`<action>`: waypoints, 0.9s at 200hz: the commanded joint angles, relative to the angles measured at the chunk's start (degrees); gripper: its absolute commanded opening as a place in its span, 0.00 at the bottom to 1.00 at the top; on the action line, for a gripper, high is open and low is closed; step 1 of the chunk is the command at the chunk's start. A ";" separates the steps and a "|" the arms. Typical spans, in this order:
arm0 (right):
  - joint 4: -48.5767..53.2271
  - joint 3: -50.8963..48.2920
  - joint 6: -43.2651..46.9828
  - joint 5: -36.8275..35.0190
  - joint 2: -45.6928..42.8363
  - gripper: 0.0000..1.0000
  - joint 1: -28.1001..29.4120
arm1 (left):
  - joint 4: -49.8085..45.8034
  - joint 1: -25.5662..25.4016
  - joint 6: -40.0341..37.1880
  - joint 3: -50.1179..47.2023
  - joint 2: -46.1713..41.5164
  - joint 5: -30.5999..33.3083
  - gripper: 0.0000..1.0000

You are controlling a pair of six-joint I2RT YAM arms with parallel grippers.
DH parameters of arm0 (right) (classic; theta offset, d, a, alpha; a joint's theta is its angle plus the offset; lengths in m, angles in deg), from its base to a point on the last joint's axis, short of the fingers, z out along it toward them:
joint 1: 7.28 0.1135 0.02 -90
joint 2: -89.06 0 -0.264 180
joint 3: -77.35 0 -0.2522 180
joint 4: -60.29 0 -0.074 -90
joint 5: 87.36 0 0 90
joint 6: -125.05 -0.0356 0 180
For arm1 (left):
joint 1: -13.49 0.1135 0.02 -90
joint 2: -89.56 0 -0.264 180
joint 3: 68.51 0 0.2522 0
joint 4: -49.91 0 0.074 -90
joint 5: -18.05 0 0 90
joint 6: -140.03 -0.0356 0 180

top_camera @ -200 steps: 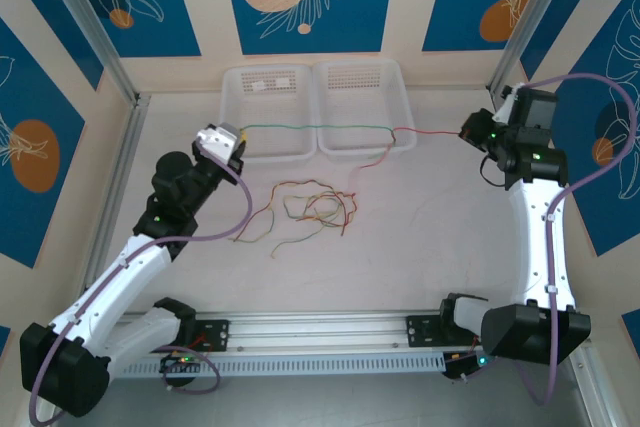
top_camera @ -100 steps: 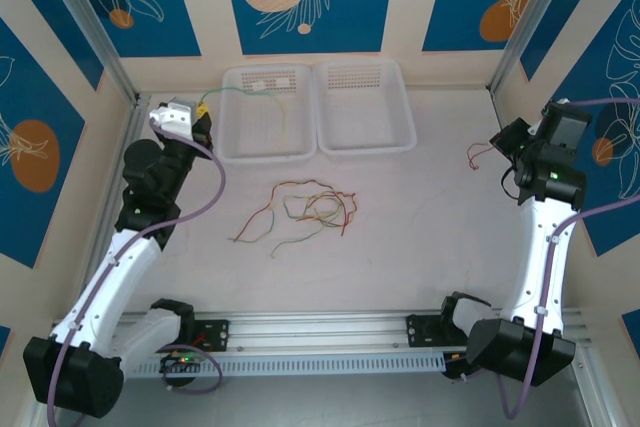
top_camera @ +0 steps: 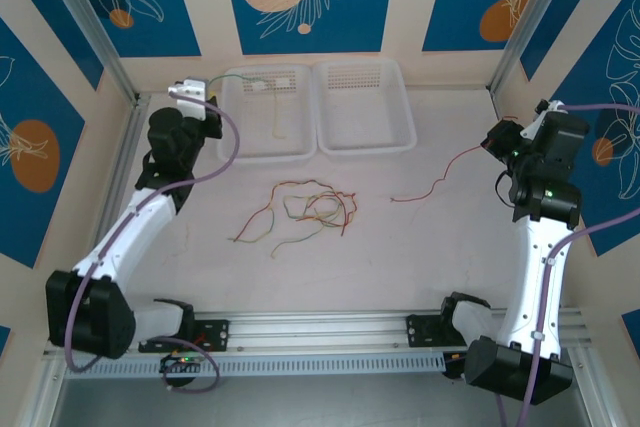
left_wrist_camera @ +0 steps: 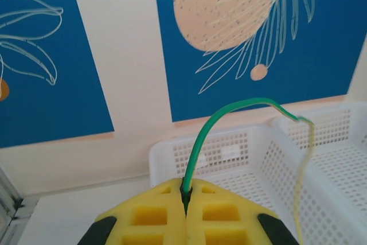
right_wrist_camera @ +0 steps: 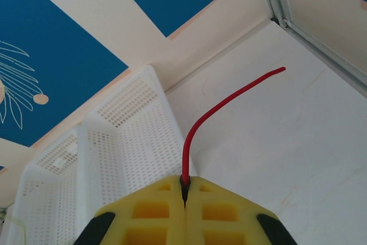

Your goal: Untangle the cables

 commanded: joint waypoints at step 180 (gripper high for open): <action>1.29 2.17 3.21 1.30 -2.63 0.00 1.17 | -35.38 -7.85 -14.51 44.13 44.09 24.18 0.00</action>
